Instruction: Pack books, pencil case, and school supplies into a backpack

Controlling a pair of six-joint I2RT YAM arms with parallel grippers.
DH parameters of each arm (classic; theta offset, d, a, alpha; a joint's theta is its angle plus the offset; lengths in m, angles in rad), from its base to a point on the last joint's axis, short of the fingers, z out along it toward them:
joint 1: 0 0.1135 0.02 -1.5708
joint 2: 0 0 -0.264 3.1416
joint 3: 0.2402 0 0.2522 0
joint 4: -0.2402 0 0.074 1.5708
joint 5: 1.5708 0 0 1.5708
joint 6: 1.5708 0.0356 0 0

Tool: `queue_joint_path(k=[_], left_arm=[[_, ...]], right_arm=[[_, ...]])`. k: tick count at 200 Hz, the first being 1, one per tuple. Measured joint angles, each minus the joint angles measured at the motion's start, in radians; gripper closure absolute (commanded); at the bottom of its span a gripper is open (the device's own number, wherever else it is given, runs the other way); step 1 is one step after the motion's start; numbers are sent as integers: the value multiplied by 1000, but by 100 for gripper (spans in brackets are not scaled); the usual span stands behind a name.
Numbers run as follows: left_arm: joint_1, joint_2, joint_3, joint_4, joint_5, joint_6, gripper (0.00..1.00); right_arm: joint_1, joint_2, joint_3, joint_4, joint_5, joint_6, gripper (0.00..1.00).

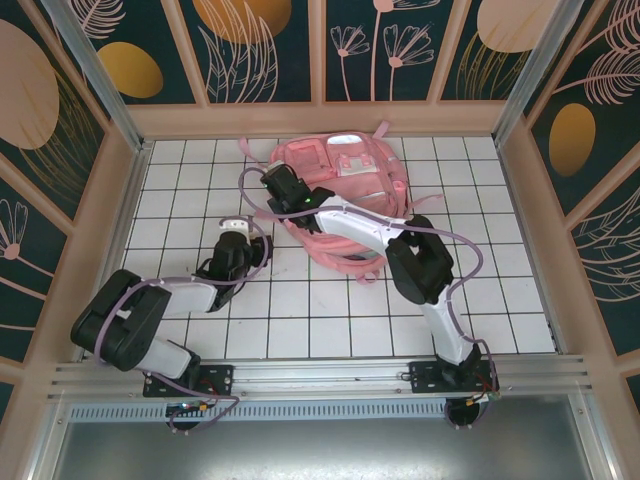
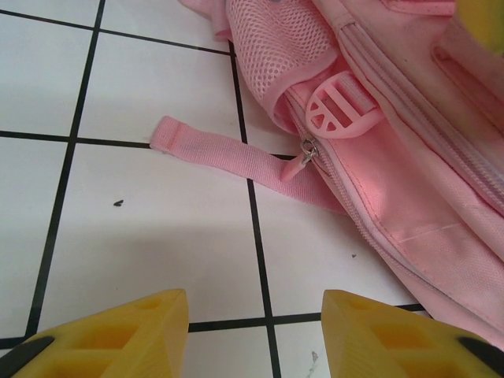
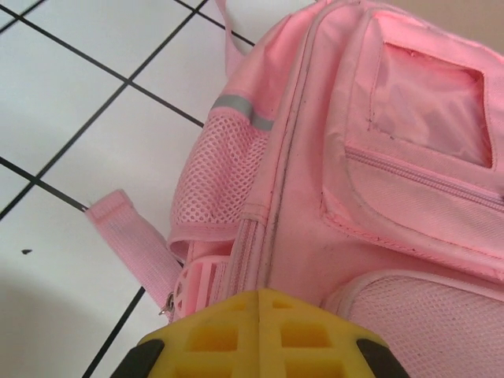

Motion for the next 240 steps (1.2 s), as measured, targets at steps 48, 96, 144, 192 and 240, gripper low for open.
queue_joint_path(k=[48, 96, 144, 192, 240], left_arm=[[0, 136, 111, -1, 23, 82, 43], [0, 229, 177, -1, 44, 167, 44], [0, 303, 210, -4, 39, 210, 45], [0, 358, 269, -1, 5, 242, 46], [0, 390, 294, 2, -18, 271, 93]], right_arm=[[-6, -29, -34, 10, -43, 19, 87], [-16, -206, -241, 66, -96, 65, 81], [-48, -360, -406, 155, -159, 114, 81], [-49, -416, -505, 191, -187, 142, 80], [-50, -427, -531, 209, -226, 161, 73]])
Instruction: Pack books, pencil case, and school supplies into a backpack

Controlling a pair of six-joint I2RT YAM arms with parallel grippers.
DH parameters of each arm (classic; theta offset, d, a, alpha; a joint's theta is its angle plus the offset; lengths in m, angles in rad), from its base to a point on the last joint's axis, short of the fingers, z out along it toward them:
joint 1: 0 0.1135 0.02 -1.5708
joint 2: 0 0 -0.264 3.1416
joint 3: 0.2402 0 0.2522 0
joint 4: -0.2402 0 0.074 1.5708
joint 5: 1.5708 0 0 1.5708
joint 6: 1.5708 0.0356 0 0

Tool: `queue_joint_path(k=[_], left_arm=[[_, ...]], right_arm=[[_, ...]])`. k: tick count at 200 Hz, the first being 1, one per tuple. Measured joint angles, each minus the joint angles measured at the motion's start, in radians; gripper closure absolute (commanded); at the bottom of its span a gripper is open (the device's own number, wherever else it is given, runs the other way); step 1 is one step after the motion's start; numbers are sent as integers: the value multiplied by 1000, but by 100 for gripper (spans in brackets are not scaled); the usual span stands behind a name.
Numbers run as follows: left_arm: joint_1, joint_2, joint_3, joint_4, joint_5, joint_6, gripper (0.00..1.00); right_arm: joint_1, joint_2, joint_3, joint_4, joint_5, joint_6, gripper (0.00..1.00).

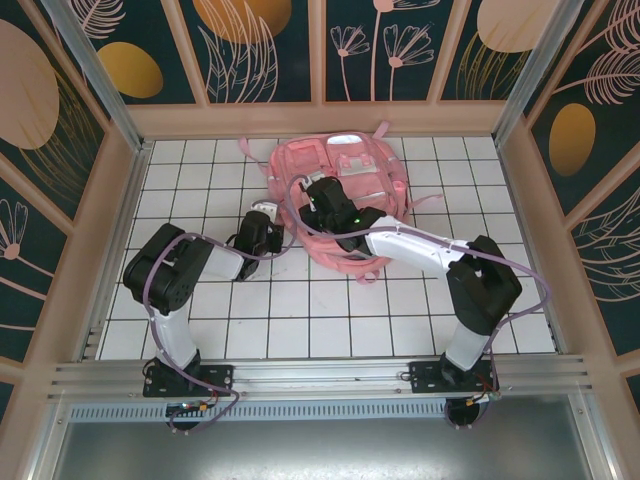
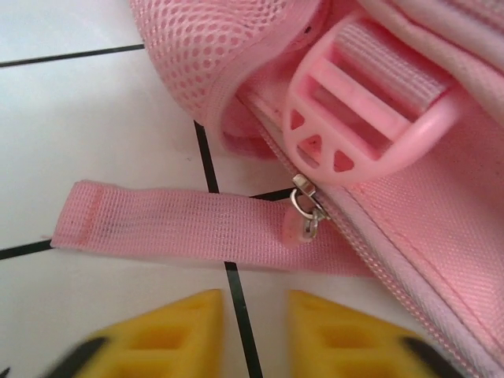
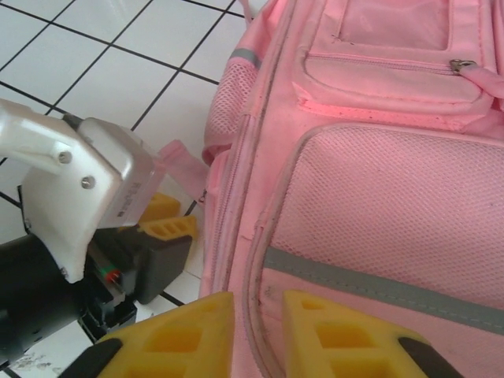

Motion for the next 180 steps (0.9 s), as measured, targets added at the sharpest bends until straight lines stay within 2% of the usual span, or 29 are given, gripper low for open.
queue_joint_path(k=[6, 43, 127, 137, 144, 158, 180], left_arm=[[0, 0, 0, 0, -1, 1, 100], [0, -1, -4, 4, 9, 8, 100], [0, -147, -135, 33, 64, -34, 100], [0, -172, -144, 33, 64, -46, 79], [0, -190, -146, 32, 61, -58, 68], [0, -222, -146, 32, 43, -84, 57], [8, -245, -115, 10, 16, -114, 46]], right_arm=[[0, 0, 0, 2, -5, 3, 72], [1, 0, 0, 2, -20, 9, 63], [2, 0, -52, 29, -12, 24, 62], [4, -2, -66, 46, -12, 28, 62], [6, -6, -85, 61, -12, 34, 61], [12, -30, -141, 95, -12, 52, 61], [39, -103, -253, 161, -12, 88, 61]])
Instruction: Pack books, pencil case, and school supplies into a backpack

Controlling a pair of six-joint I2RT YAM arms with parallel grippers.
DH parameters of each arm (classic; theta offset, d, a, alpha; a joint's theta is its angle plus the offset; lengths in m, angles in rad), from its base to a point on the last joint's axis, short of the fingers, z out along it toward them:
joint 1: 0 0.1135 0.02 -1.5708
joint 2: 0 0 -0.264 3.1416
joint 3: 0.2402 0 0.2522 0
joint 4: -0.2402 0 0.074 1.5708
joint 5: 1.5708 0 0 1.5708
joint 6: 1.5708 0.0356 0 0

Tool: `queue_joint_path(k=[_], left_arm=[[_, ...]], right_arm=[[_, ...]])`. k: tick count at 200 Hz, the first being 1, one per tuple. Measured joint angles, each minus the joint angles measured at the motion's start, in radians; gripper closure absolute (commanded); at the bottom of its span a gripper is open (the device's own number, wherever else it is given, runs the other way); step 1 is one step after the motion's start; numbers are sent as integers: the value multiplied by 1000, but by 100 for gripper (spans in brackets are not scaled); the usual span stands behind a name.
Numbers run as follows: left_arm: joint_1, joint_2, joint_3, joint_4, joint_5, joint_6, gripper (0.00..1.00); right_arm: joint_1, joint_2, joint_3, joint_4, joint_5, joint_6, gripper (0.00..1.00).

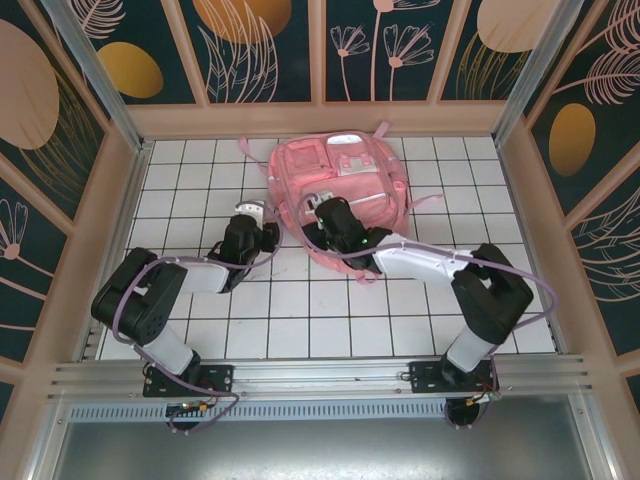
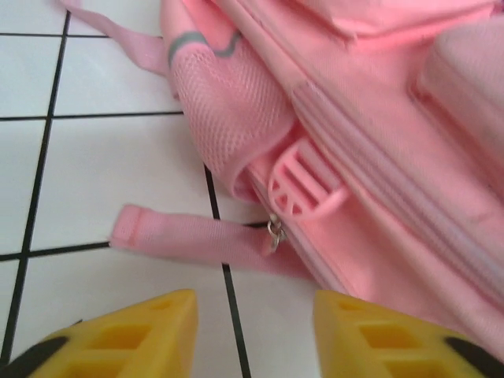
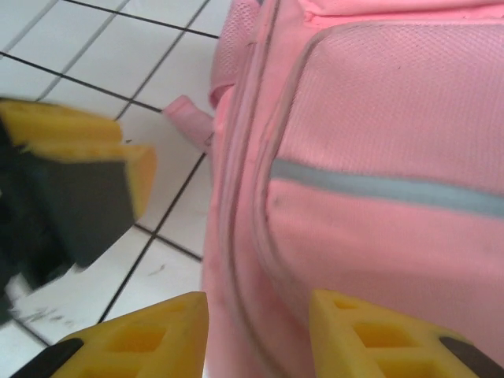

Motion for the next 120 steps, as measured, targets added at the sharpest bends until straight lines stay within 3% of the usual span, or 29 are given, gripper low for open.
queue_joint_path(k=[37, 57, 120], left_arm=[[50, 32, 154, -53, -8, -56, 44], [64, 66, 236, -73, -3, -70, 44], [64, 95, 283, -138, 113, -89, 33]], right_arm=[[69, -61, -130, 67, -11, 61, 60], [54, -61, -194, 79, -7, 94, 60], [-220, -177, -330, 71, -25, 126, 59]])
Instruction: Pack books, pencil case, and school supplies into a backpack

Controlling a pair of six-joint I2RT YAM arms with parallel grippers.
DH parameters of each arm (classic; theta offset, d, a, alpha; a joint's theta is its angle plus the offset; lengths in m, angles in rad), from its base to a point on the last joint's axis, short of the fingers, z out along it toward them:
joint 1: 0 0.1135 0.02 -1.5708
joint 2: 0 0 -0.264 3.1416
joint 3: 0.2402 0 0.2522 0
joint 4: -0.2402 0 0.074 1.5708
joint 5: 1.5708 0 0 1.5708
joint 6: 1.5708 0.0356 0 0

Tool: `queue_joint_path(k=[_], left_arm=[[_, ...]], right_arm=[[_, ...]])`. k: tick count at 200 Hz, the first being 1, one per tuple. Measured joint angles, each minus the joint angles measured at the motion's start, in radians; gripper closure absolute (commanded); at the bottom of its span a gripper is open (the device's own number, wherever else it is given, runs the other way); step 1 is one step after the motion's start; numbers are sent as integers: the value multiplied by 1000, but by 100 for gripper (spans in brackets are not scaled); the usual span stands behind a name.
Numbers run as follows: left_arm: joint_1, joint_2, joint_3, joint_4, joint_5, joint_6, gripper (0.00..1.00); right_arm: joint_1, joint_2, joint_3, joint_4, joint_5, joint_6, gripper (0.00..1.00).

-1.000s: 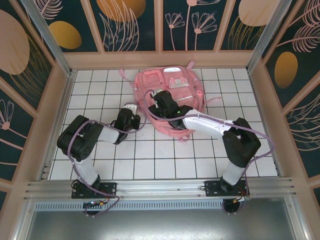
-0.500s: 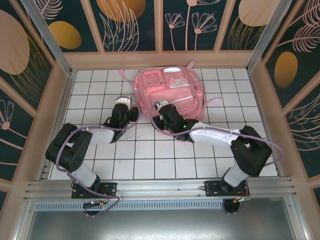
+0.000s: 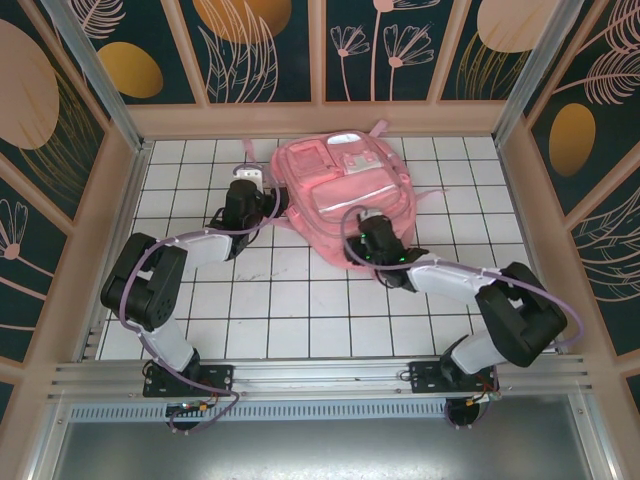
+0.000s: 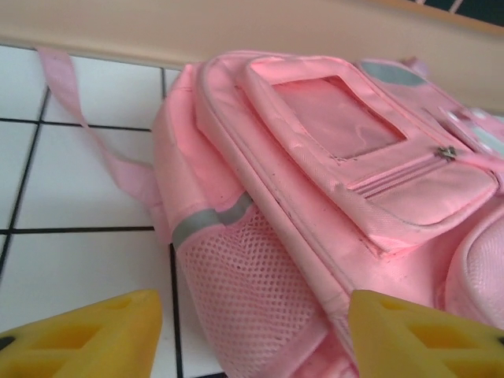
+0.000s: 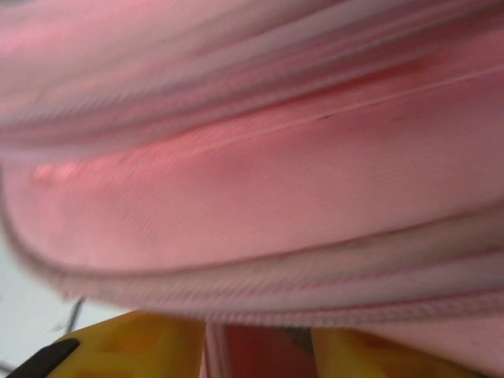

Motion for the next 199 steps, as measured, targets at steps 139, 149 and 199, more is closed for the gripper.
queue_joint_path(k=[139, 149, 199], left_arm=[[-68, 115, 143, -102, 266, -344, 46], [-74, 128, 160, -122, 266, -372, 45], [-85, 199, 225, -156, 266, -472, 47]], right_arm=[[-98, -247, -78, 40, 95, -60, 55], [-43, -266, -93, 61, 113, -57, 55], [196, -285, -261, 240, 216, -9, 51]])
